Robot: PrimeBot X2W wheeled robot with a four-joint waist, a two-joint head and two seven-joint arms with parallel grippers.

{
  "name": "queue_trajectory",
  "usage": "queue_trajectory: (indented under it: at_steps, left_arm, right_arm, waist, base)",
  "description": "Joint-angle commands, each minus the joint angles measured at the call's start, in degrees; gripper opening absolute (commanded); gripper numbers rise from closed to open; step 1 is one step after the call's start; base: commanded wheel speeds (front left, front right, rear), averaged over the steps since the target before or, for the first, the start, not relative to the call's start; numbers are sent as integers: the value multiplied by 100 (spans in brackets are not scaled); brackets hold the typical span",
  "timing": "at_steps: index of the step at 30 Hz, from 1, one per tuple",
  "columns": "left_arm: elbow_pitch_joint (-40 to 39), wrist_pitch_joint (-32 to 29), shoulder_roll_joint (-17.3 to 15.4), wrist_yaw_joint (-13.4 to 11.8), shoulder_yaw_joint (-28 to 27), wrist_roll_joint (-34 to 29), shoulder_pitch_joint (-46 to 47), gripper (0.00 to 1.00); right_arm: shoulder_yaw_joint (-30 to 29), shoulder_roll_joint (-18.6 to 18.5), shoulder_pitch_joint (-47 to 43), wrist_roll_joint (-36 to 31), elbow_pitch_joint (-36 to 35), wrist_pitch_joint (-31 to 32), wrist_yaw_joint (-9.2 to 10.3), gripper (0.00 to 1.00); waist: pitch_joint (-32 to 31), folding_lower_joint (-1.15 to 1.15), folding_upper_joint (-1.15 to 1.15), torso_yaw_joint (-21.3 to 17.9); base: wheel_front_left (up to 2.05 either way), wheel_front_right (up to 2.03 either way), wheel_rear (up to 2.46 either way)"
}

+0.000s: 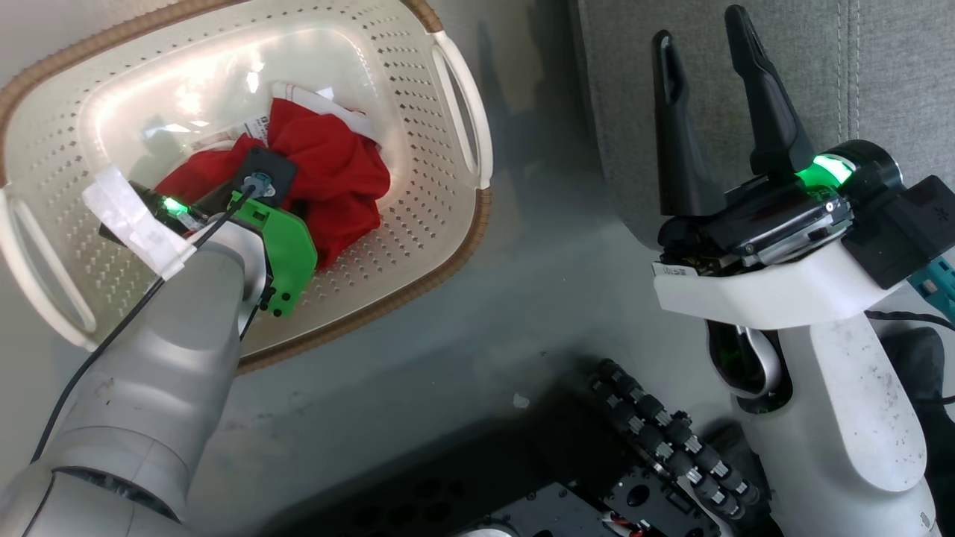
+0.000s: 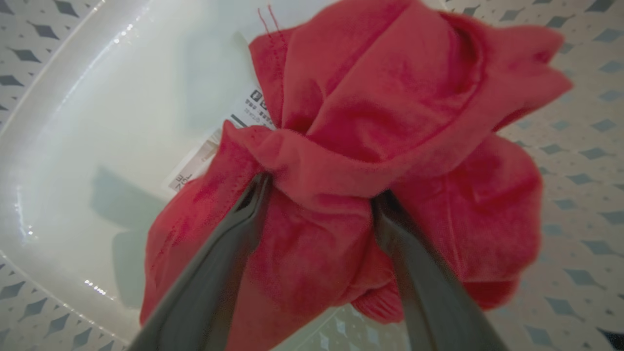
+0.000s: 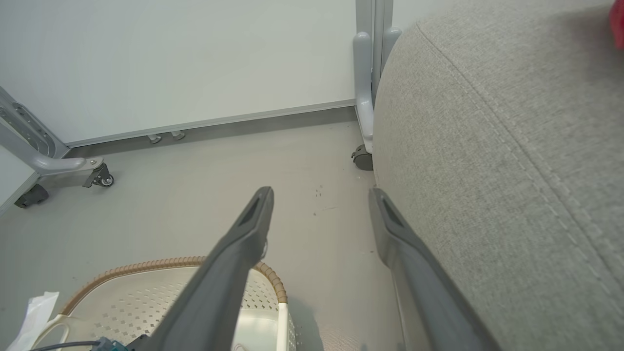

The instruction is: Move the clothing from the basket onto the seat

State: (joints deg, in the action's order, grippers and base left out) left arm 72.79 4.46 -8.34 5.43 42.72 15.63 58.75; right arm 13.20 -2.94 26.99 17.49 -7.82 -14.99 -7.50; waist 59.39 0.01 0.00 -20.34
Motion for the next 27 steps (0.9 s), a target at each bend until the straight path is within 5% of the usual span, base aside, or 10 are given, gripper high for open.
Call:
queue_trajectory:
  at_steps: [1,2,13,27]
  left_arm:
    - [40,-30,-92,-22,-4,50,90,43]
    - [46,-41,-109,-19,10,38,107,0]
    - [71,172,-72,52,5,204,33,0]
    - [-124,979,350,127,106,381,-427,0]
  right_arm:
    - [13,5,44,32,-27,-25,2,100]
    - [19,4,50,42,-27,-25,2,100]
    - [-71,3,14,-54,48,-25,2,100]
    - [-298,-3,-471,-373,354,-22,2,100]
  waist:
    - [98,-1,0,-107]
    - [104,-1,0,-122]
    - [-134,-1,0,-39]
    - [-1435,-1,0,659]
  base:
    - [0,0,0]
    - [0,0,0]
    - [0,0,0]
    - [0,0,0]
